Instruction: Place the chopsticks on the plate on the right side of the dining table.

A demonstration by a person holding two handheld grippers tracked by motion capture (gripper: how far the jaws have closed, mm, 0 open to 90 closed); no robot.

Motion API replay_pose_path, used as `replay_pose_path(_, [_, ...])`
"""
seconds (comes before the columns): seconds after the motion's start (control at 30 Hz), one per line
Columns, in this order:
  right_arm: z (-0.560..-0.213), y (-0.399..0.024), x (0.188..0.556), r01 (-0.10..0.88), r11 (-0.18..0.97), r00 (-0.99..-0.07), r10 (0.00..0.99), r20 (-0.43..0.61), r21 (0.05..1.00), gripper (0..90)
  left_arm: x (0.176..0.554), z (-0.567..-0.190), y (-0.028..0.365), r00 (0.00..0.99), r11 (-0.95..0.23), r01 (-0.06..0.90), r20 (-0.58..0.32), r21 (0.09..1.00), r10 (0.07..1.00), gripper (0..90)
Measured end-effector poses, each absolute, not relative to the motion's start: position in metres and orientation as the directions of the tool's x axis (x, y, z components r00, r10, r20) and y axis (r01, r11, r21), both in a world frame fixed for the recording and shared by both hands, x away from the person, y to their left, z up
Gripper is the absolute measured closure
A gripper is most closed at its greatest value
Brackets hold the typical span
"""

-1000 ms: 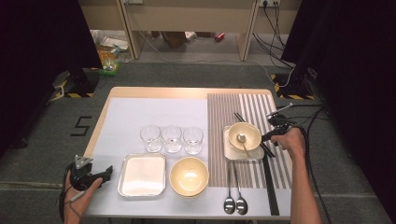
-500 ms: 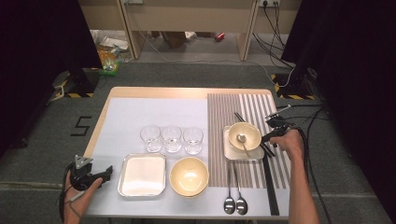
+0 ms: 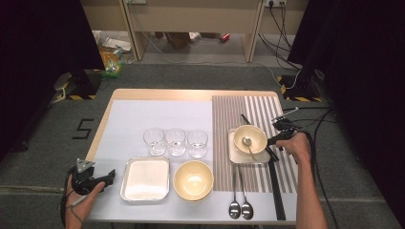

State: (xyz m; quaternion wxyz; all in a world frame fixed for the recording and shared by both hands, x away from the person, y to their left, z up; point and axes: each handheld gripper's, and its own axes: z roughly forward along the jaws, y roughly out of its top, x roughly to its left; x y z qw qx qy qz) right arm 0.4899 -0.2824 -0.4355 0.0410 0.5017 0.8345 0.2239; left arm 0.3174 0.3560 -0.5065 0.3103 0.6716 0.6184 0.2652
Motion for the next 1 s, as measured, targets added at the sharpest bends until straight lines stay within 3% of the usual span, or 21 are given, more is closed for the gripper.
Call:
replay_pose_path(0.2, [-0.429, -0.285, 0.479, 0.812, 0.409, -0.496, 0.859, 0.124, 0.418, 69.0, 0.317, -0.506, 0.356, 0.096, -0.044, 0.667, -0.027, 0.744, 0.995, 12.3])
replay_pose_path(0.57, [-0.429, -0.279, 0.457, 0.777, 0.477, -0.548, 0.833, 0.07, 0.41, 64.0, 0.317, -0.506, 0.356, 0.096, -0.044, 0.667, -0.027, 0.744, 0.995, 12.3])
replay_pose_path(0.7, [-0.433, -0.279, 0.454, 0.773, 0.505, -0.559, 0.828, 0.037, 0.385, 64.8, 0.317, -0.506, 0.356, 0.096, -0.043, 0.667, -0.028, 0.744, 0.995, 12.3])
replay_pose_path(1.0, [-0.437, -0.283, 0.452, 0.759, 0.518, -0.578, 0.815, 0.043, 0.395, 76.6, 0.317, -0.506, 0.356, 0.096, -0.044, 0.667, -0.027, 0.744, 0.995, 12.3])
